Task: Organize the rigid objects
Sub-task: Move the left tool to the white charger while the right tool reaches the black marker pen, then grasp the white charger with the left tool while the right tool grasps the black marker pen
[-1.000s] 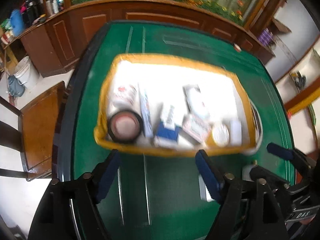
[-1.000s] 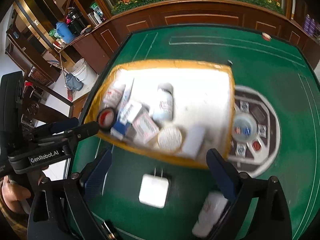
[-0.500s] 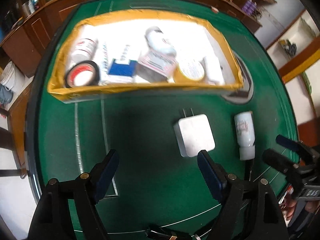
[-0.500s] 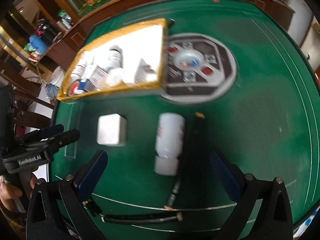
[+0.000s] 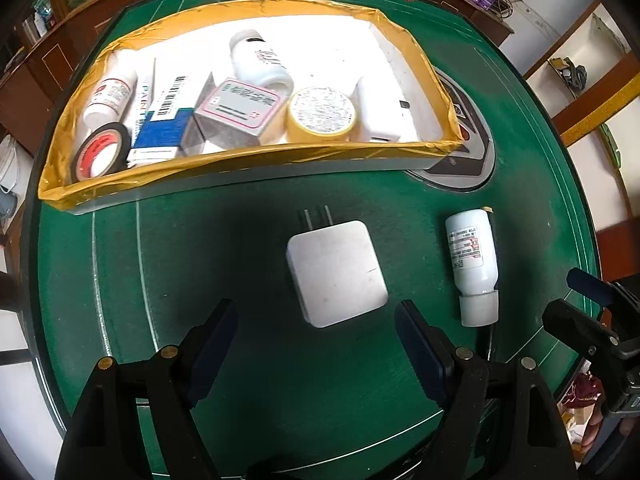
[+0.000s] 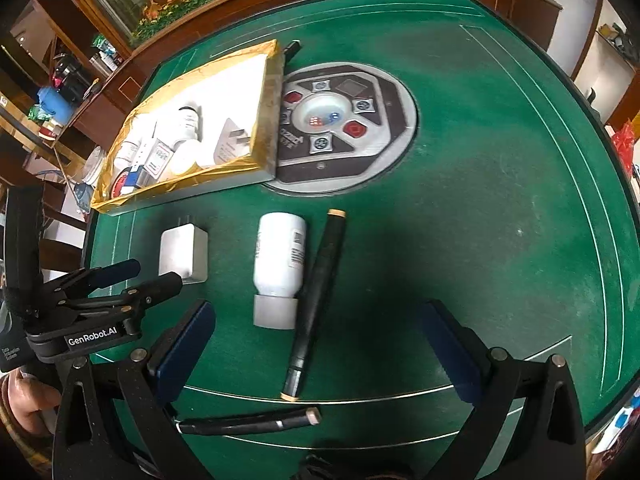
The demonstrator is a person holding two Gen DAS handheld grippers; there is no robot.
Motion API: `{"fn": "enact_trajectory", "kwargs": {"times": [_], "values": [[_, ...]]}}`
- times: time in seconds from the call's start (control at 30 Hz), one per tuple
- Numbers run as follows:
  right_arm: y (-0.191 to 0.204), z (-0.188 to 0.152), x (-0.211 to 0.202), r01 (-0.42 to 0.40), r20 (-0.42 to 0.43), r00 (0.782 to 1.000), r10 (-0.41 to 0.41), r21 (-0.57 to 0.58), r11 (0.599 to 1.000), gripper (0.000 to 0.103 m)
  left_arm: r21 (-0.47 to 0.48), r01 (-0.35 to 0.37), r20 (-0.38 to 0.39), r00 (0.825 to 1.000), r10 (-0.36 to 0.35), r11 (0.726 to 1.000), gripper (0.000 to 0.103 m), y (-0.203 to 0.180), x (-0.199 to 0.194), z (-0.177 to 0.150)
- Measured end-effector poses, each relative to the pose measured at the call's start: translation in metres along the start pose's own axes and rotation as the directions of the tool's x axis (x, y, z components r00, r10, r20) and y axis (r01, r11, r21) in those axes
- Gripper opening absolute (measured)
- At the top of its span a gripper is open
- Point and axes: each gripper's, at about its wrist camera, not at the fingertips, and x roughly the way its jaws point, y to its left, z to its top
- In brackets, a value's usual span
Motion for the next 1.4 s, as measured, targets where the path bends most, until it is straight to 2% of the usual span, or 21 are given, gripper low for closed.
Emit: {"fn": "enact_trajectory", "kwargs": {"times": [0.57, 0.6, 0.63, 0.73, 0.9, 1.07, 1.1, 1.17, 1.23, 1.4], "values": [[-0.017, -0.004, -0.001, 0.005, -0.004, 1.000, -0.005, 0.042, 0.999, 0.102, 0.015, -0.024, -0.021, 0.999, 0.025, 1.000, 0.083, -0.025, 0.022, 0.025], [-0.017, -0.004, -0.001, 0.004, -0.004, 1.000, -0.004, 0.041, 0.999, 0.102, 0.013, -0.023, -0.028, 0.999, 0.024, 1.000, 0.082, -0.026, 0.025, 0.027], [-0.017, -0.004, -0.001, 0.004, -0.005, 1.000, -0.004, 0.041, 0.999, 0.102, 0.011, -0.021, -0.031, 0.999, 0.021, 1.000, 0.072, -0.027, 0.028, 0.029], [-0.017, -0.004, -0.001, 0.005, -0.006, 1.000, -0.005, 0.043, 0.999, 0.102, 0.035, -0.032, -0.012, 0.999, 0.033, 0.999, 0.052, -0.034, 0.031, 0.031], [-0.016, -0.006, 0.000, -0.007, -0.015, 1.000, 0.008, 0.033, 0.999, 0.102, 0.060, 0.005, -0.002, 1.000, -0.005, 0.998, 0.051, -0.030, 0.028, 0.020], [-0.013, -0.008, 0.000, -0.018, -0.019, 1.000, 0.018, 0.005, 1.000, 0.102, 0.098, 0.003, 0.001, 1.000, -0.003, 0.995, 0.051, -0.007, 0.016, -0.013], [-0.012, -0.008, 0.000, -0.011, -0.024, 1.000, 0.011, -0.009, 1.000, 0.098, 0.096, 0.006, 0.000, 1.000, -0.006, 0.995, 0.051, -0.002, 0.013, -0.019], [-0.013, -0.010, 0.003, 0.001, -0.039, 0.999, -0.002, -0.025, 1.000, 0.083, 0.090, 0.008, 0.001, 1.000, -0.009, 0.996, 0.051, 0.012, 0.010, -0.031], [-0.015, -0.011, 0.009, 0.022, -0.055, 0.998, -0.023, -0.019, 1.000, 0.062, 0.088, 0.010, 0.004, 1.000, -0.011, 0.996, 0.051, 0.020, 0.008, -0.039], [-0.013, -0.004, 0.022, 0.027, -0.073, 0.997, -0.029, -0.019, 0.999, 0.048, 0.086, 0.008, 0.016, 1.000, -0.009, 0.996, 0.052, 0.022, 0.010, -0.048]]}}
